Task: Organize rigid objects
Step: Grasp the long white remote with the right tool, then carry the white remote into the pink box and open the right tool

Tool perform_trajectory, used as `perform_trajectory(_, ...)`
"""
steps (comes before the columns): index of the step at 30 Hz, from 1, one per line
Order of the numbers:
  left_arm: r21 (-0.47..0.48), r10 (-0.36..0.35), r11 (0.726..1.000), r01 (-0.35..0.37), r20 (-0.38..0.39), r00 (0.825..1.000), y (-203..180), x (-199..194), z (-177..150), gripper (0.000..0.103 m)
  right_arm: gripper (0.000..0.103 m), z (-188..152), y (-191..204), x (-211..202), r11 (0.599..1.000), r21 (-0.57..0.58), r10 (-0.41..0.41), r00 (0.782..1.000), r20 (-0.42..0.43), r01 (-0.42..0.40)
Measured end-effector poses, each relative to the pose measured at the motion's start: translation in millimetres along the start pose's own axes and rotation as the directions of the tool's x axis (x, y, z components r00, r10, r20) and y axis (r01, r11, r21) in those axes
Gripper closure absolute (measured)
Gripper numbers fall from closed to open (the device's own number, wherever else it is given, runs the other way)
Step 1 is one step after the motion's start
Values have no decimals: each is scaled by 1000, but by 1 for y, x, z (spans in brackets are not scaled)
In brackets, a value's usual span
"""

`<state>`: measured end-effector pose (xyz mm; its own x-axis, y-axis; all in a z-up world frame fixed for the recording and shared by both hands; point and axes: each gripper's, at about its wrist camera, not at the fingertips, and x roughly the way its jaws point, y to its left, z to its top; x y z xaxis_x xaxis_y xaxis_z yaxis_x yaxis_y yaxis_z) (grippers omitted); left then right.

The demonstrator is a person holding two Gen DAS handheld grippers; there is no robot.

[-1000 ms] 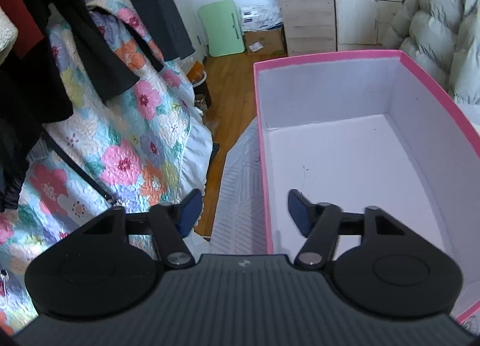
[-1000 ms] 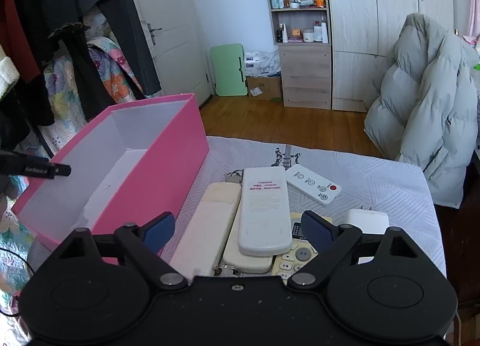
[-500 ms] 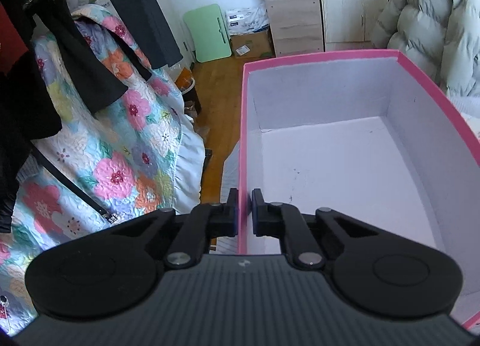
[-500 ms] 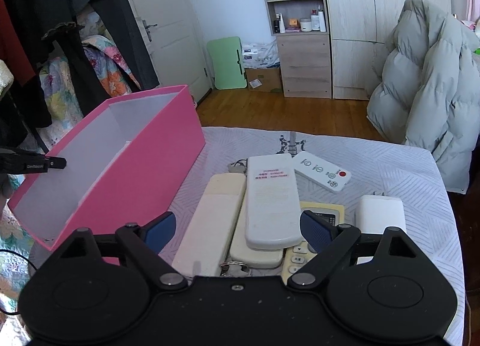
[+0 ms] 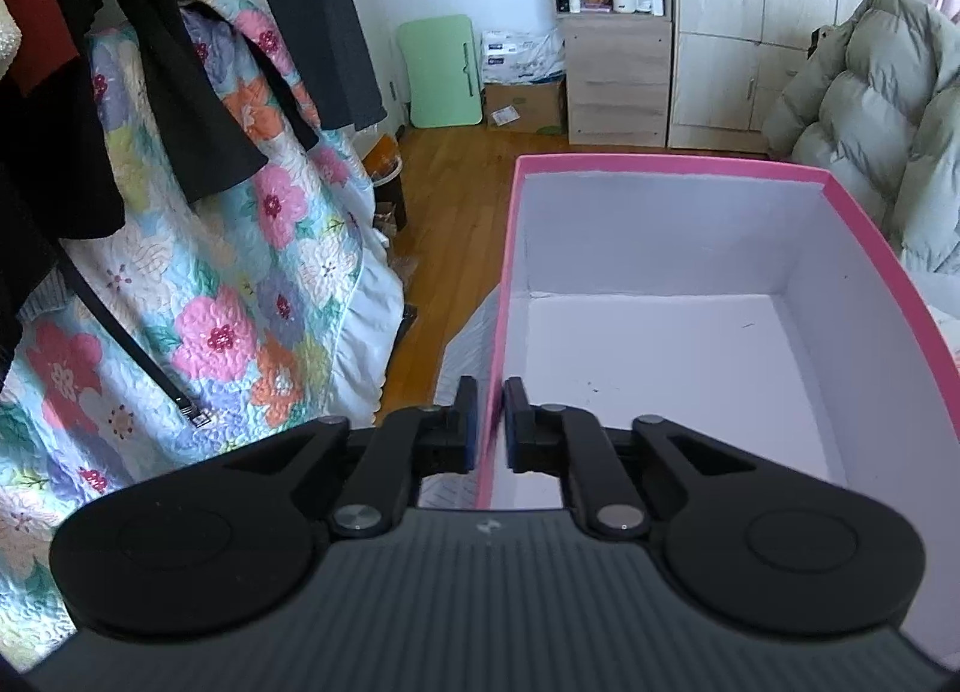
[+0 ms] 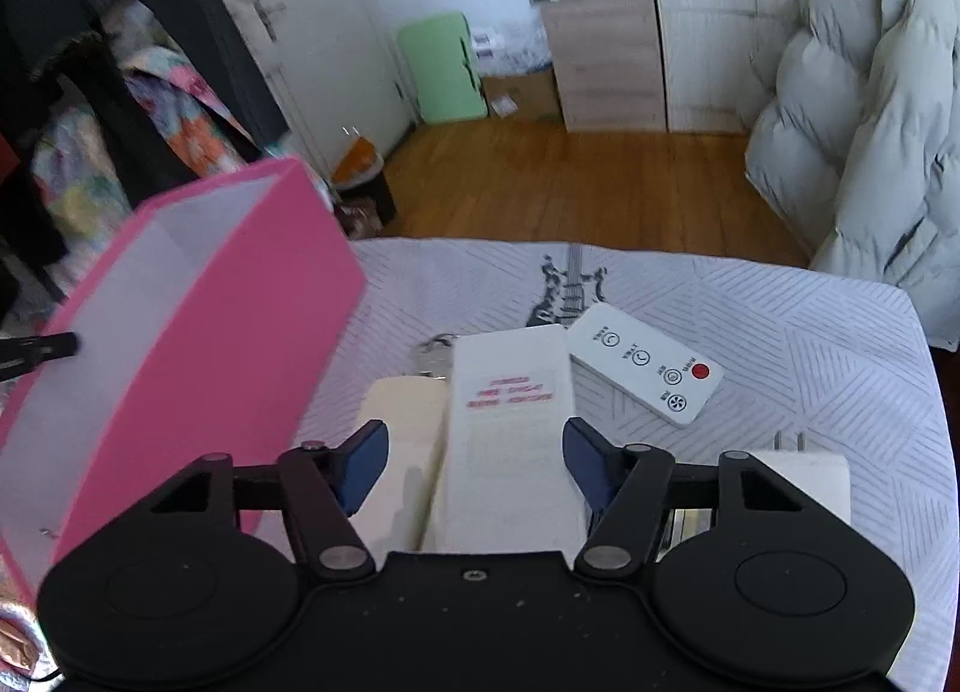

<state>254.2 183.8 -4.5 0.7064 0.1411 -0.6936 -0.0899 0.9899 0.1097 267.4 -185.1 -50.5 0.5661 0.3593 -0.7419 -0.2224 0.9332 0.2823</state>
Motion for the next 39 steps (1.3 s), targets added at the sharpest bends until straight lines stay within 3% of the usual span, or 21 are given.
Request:
perform_trajectory(10,-19,-15,1000,15,30,999,3,-1,-3,98,34,25,1,46,997,-9,-74,994,-83,74)
perform_trajectory(12,-10,-5,1000,5,38,999,1,-2,-4,98,42,25,-1,44,997,7,-73,994,-77,73)
perform_trajectory(23,-65,-12,998,15,57,998,4,-3,-12,97,42,6,13,-33,998,-39,-38,992,119,43)
perform_trajectory(32,-62,-11,998,15,61,998,4,-2,-13,97,42,-3,38,-86,995,-90,-25,973,227,47)
perform_trajectory(39,-25,5,1000,-3,64,998,0,-2,-13,97,42,14,70,-117,983,-185,59,953,298,-3)
